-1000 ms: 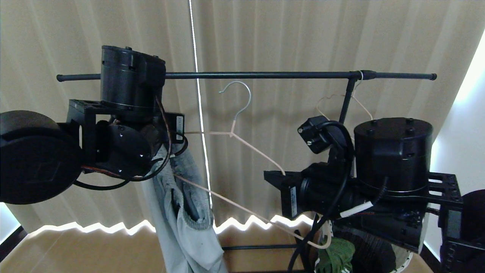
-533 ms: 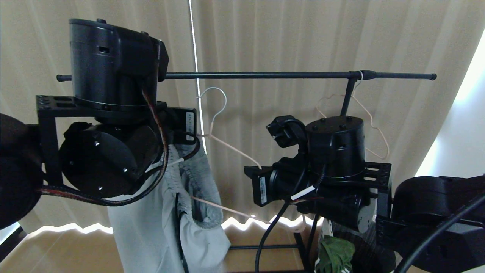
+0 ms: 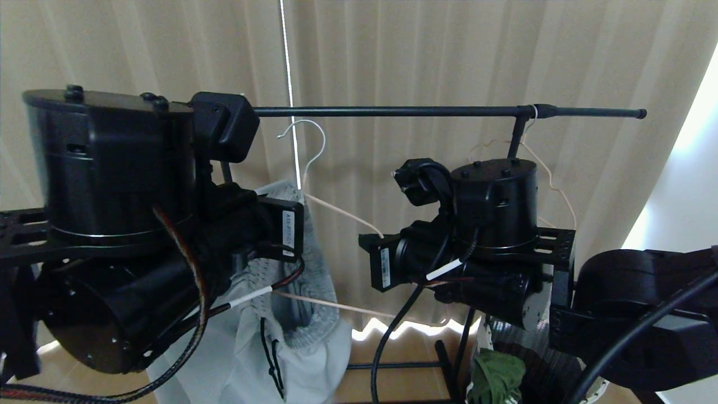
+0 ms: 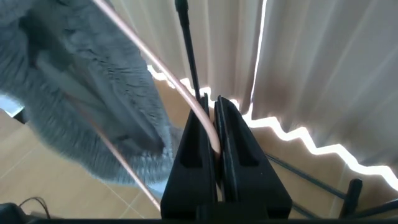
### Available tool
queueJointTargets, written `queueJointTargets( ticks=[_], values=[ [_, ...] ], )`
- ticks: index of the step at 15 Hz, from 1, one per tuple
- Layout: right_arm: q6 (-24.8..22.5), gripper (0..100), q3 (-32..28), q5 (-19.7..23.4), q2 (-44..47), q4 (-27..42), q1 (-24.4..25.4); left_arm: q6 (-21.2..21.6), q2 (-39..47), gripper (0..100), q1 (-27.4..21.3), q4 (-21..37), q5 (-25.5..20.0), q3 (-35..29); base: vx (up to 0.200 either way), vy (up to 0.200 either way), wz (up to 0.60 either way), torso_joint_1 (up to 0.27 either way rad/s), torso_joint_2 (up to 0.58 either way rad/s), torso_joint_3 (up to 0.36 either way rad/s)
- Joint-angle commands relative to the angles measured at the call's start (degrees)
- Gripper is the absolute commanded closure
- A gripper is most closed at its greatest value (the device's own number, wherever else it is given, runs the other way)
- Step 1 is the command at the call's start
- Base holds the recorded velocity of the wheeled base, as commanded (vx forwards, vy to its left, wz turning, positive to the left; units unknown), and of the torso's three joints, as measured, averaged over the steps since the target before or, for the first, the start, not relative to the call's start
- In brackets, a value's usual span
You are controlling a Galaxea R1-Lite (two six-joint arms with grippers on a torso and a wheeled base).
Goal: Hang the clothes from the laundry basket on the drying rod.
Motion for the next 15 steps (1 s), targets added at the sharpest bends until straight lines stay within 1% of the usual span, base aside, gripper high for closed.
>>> queueJointTargets(
  ticks=[1, 7, 8, 11, 12, 14, 15],
  values=[
    [-0.12, 100, -1.79, -0.32, -1.43, -0.14, 0.00, 0.07, -3.57, 100, -0.03, 0.11, -2.58, 2.44, 0.000, 0.000, 0.00, 0.000, 0.00, 0.000],
    [-0.29, 100, -2.32, -0.32, -3.71, -0.14, 0.08, -0.19, -4.19, 100, -0.03, 0.03, -2.76, 4.02, 0.000, 0.000, 0.00, 0.000, 0.00, 0.000],
    [-0.21, 100, -2.32, -0.32, -4.15, -0.14, 0.08, -0.19, -4.28, 0, -0.03, 0.03, -2.76, 4.02, 0.000, 0.000, 0.00, 0.000, 0.00, 0.000],
    [-0.21, 100, -2.23, -0.40, -5.03, -0.14, 0.00, 0.07, -4.45, 0, -0.21, 0.03, -2.93, 4.11, 0.000, 0.000, 0.00, 0.000, 0.00, 0.000],
    [-0.21, 100, -2.23, -0.40, -5.30, -0.14, -0.09, 0.07, -5.24, 0, -0.56, 0.03, -4.34, 4.11, 0.000, 0.000, 0.00, 0.000, 0.00, 0.000],
    [-0.29, 100, -2.32, -0.40, -5.91, -0.14, -0.88, 0.16, -7.44, 0, -0.82, 0.03, -9.26, 5.16, 0.000, 0.000, 0.00, 0.000, 0.00, 0.000],
    [-0.47, 100, -2.40, -0.40, -6.17, -0.14, -1.76, 0.25, -8.50, 0, -0.82, 0.03, -10.93, 5.86, 0.000, 0.000, 0.00, 0.000, 0.00, 0.000]
  ],
)
